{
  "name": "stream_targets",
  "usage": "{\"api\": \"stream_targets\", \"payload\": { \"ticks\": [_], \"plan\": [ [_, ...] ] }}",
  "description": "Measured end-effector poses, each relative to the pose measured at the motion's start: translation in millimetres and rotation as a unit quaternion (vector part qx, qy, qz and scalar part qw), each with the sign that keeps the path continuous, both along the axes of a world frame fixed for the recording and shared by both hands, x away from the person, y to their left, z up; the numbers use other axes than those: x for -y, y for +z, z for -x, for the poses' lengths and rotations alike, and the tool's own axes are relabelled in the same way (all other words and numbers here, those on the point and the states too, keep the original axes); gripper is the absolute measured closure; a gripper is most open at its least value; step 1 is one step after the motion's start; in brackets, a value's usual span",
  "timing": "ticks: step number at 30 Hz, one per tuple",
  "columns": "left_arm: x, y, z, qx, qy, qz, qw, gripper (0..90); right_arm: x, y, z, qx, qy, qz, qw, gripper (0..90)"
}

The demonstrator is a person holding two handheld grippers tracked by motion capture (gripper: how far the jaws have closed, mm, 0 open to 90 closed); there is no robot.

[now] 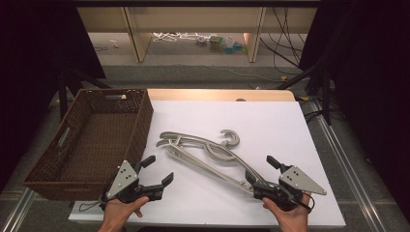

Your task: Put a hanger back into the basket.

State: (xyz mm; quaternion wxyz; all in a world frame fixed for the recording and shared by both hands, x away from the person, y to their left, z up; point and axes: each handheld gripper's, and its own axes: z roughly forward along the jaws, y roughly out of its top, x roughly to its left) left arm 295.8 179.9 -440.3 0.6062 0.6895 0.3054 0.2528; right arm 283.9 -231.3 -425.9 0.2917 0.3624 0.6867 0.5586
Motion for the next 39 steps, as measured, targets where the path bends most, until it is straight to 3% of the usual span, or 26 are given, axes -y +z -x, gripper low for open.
{"api": "stream_targets", "payload": {
  "ticks": [5,8,9,14,18,20,25,27,29,31,33,36,39],
  "plan": [
    [-1.4,0.3,-1.5,0.004,-0.001,-0.003,1.0,15.9,-1.3,-0.6,-1.1,-0.005,0.0,0.005,1.0,15.8],
    [-1.3,0.3,-1.1,0.001,-0.001,0.0,1.0,15.9,-2.4,-1.9,-2.2,-0.009,0.005,-0.005,0.9999,16.4],
    [-0.7,0.0,-0.6,-0.002,0.001,0.005,1.0,15.9,-1.6,-1.7,-2.5,-0.01,0.005,0.007,0.9999,16.5],
    [-1.2,0.0,-1.1,-0.001,0.0,0.003,1.0,15.9,-3.8,-2.0,-4.5,-0.017,0.014,0.013,0.9997,17.0],
    [-2.3,0.4,-1.6,0.003,0.004,0.003,1.0,15.9,-2.2,0.7,-10.2,-0.032,0.027,0.031,0.9986,18.8],
    [-2.3,-0.1,-2.1,0.003,0.004,0.002,1.0,15.9,-3.7,2.2,-14.9,-0.046,0.025,0.055,0.9971,18.8],
    [-1.4,-0.1,-1.9,0.003,0.002,-0.001,1.0,15.9,-4.8,11.5,-25.6,-0.057,0.03,0.102,0.9926,20.1],
    [-1.1,-0.3,-1.7,0.001,0.002,0.0,1.0,15.9,-3.9,15.8,-32.3,-0.06,0.035,0.132,0.9887,20.6],
    [-0.8,-0.5,-1.6,-0.002,0.002,0.001,1.0,15.9,-4.2,17.5,-40.2,-0.078,0.039,0.161,0.9831,21.6],
    [-0.8,-0.8,-1.8,-0.004,0.003,0.001,1.0,15.9,-4.1,17.4,-50.4,-0.11,0.054,0.193,0.9736,24.6],
    [-0.8,-1.1,-3.1,-0.004,0.003,0.001,1.0,15.9,-3.6,15.9,-59.0,-0.133,0.061,0.204,0.9679,25.3],
    [0.0,-1.8,-5.0,-0.005,0.0,0.003,1.0,15.8,-4.2,11.3,-72.9,-0.171,0.079,0.235,0.9536,29.1],
    [0.3,-2.1,-4.5,-0.011,0.002,0.0,0.9999,15.8,-10.9,5.1,-83.2,-0.201,0.088,0.249,0.9433,31.5]
  ]
}}
